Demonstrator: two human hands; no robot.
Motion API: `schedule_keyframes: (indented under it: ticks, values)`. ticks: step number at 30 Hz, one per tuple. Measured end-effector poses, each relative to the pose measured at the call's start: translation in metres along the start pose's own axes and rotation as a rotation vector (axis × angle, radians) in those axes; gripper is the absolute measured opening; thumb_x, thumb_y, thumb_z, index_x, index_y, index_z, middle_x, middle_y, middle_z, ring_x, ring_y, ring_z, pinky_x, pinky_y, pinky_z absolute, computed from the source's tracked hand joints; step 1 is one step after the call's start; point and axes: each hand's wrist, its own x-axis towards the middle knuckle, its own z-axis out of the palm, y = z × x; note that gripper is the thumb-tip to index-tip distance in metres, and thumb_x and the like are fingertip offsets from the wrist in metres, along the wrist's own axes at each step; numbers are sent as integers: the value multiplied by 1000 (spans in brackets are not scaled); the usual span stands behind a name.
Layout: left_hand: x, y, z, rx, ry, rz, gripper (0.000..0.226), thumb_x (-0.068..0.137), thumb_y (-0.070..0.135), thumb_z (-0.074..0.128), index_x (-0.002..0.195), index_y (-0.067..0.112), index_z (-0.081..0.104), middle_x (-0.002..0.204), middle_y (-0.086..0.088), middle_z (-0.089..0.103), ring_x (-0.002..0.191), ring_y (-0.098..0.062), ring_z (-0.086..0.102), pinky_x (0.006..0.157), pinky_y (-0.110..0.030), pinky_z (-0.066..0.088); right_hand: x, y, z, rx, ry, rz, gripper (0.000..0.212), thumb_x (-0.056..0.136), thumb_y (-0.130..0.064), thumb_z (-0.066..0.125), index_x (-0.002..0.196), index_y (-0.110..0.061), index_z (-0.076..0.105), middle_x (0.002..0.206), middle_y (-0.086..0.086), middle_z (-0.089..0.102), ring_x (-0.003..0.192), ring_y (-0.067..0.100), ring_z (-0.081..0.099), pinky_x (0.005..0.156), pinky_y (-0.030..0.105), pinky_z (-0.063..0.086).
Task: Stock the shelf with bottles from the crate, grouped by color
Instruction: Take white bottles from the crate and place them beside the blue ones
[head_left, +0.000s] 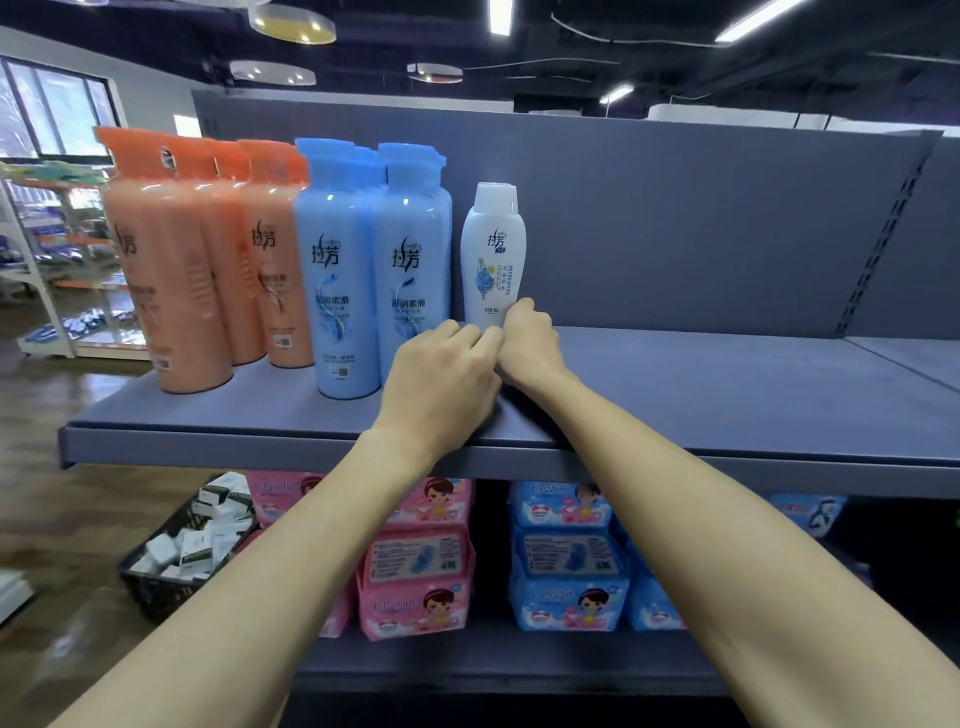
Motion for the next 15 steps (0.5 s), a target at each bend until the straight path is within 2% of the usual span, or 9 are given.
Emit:
schedule_keyframes:
  ticks: [7,12,15]
  values:
    - [0,0,-1,-1,-7,-17,10,71,11,56,68,17,48,59,-1,51,57,-22,48,52,-27,24,-1,0,1,-7,8,1,32,92,-16,53,115,2,41,119,21,54,108,40,54,74,36,38]
    - [1,0,-4,1,-37,15,5,72,14,47,69,16,49,58,0,51,57,-22,47,50,-27,27,-7,-1,-4,-43,3,-10,35,90,-20,57,113,2,43,116,21,54,104,40,55,72,37,41]
    - [2,1,-6,17,-53,18,6,72,14,44,67,18,46,57,0,49,55,-21,47,51,-26,23,-14,4,-11,-91,6,-24,40,88,-25,65,109,0,42,110,18,56,101,39,56,70,36,43]
